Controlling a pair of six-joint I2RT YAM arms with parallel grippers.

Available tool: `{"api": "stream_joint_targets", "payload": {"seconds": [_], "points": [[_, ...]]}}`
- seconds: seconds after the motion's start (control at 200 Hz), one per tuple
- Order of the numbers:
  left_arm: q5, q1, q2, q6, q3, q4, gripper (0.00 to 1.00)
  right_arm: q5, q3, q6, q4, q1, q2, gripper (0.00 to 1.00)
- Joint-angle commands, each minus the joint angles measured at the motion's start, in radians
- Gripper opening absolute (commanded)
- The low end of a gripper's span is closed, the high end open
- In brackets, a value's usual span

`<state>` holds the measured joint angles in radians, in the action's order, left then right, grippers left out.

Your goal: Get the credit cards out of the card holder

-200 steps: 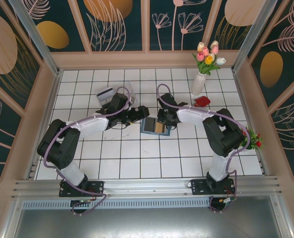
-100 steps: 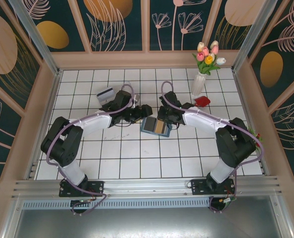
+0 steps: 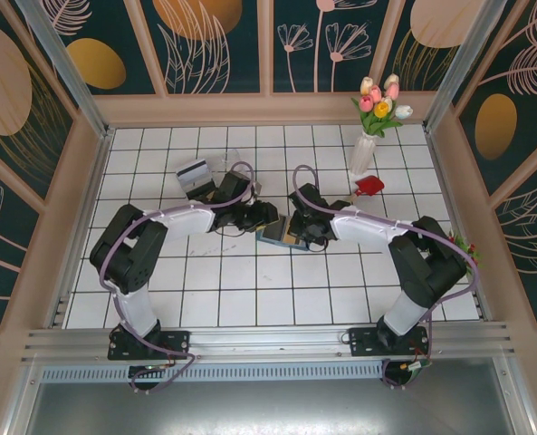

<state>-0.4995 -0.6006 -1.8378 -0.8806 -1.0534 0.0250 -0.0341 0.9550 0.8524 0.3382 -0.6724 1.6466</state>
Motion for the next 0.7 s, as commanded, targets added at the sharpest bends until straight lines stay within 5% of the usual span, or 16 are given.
{"api": "stream_joint_targets", "payload": {"seconds": [0.0,0.225,0.696], "points": [[-0.034,-0.017,-0.031,0.004,-0.042,-0.017,0.35,-0.012,-0.034,0.007,-0.022,0.030,0.008,0.10],[-0.041,-0.046,-0.101,0.006,-0.100,-0.022,0.25,0.047,-0.055,-0.028,-0.072,0.062,0.029,0.08],[-0.064,-0.050,-0.187,0.003,-0.128,-0.026,0.28,0.082,-0.068,-0.055,-0.103,0.090,0.076,0.09]]}}
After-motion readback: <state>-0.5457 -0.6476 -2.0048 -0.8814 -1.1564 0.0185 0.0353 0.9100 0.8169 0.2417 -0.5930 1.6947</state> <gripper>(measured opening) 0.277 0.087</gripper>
